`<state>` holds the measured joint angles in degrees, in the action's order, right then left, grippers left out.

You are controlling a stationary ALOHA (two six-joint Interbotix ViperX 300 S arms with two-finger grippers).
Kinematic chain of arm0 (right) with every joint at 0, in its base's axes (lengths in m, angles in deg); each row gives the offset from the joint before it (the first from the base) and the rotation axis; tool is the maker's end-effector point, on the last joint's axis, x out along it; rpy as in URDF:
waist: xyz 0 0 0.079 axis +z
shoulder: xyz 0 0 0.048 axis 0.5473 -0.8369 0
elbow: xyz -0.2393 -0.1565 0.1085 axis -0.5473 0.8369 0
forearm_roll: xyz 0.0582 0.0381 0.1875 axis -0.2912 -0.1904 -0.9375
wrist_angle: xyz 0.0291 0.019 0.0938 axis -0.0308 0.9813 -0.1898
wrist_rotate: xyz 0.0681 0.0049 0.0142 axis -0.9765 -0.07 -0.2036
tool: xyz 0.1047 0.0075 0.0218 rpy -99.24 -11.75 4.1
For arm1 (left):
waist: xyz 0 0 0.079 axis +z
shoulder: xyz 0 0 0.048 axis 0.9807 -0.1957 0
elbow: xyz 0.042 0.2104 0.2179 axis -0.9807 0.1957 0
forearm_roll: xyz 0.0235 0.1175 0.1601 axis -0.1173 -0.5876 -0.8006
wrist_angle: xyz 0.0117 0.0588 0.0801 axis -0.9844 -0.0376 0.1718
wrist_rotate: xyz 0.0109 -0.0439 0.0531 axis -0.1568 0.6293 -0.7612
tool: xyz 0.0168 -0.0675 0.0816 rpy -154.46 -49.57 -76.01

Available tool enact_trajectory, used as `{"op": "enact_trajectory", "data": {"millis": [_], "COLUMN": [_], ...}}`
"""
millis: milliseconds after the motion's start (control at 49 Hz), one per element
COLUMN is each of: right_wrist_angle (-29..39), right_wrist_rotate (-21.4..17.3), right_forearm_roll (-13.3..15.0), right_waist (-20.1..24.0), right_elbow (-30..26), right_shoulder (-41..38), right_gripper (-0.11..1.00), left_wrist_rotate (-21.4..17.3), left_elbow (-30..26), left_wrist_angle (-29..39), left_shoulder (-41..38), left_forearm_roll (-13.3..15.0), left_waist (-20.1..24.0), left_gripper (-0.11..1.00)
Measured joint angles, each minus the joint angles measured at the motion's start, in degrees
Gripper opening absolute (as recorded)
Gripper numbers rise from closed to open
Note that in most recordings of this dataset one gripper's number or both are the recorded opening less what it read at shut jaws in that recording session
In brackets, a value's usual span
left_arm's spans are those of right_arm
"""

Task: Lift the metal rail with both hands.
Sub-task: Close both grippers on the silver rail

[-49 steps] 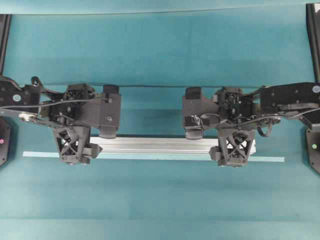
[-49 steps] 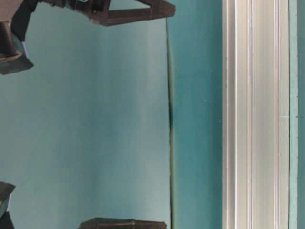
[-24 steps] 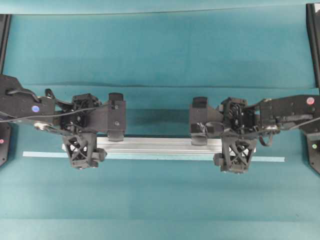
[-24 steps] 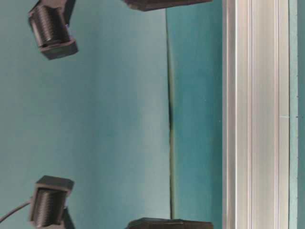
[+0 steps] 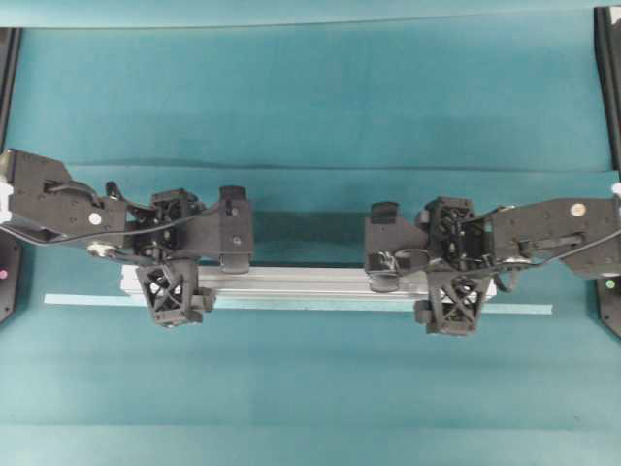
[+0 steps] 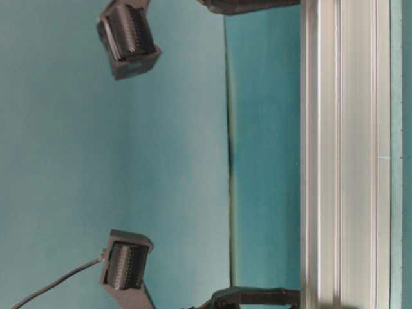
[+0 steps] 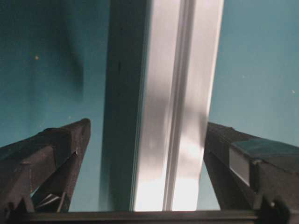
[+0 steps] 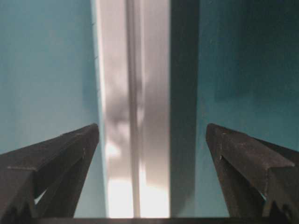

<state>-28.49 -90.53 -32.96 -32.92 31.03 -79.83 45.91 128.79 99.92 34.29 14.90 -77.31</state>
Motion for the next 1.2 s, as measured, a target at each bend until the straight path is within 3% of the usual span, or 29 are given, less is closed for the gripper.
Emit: {"op": "enact_trajectory", "data": {"millis": [694,796,960,1001,1205], "right_wrist_angle": [-3.69,-3.69,-2.81,-2.72,-2.72], "right_wrist_rotate": [-0.44,-1.05,-3.34,-3.60,-3.78], "right_forearm_roll": [0.09,0.00,0.00,0.00,0.00], "right_waist": [0.26,0.26,0.70,0.79,0.88], "right_elbow": [-0.35,-0.53,-0.70,-0.70,-0.79], "right_shoulder": [-4.04,-4.13,-4.13,-4.13,-4.22], "right_gripper": [0.93,0.81,0.40,0.38,0.39], "left_wrist_rotate": [0.53,1.67,3.78,3.96,4.13], "left_elbow": [0.44,0.53,0.70,0.70,0.62], "left_wrist_angle": [-1.58,-1.67,-1.41,-1.23,-1.23], "left_shoulder": [-1.76,-1.85,-2.02,-2.02,-2.02], "left_forearm_roll": [0.00,0.00,0.00,0.00,-0.09], "left_waist": [-0.09,-0.26,-1.14,-1.23,-1.41], "left_gripper": [0.96,0.87,0.44,0.38,0.38]}}
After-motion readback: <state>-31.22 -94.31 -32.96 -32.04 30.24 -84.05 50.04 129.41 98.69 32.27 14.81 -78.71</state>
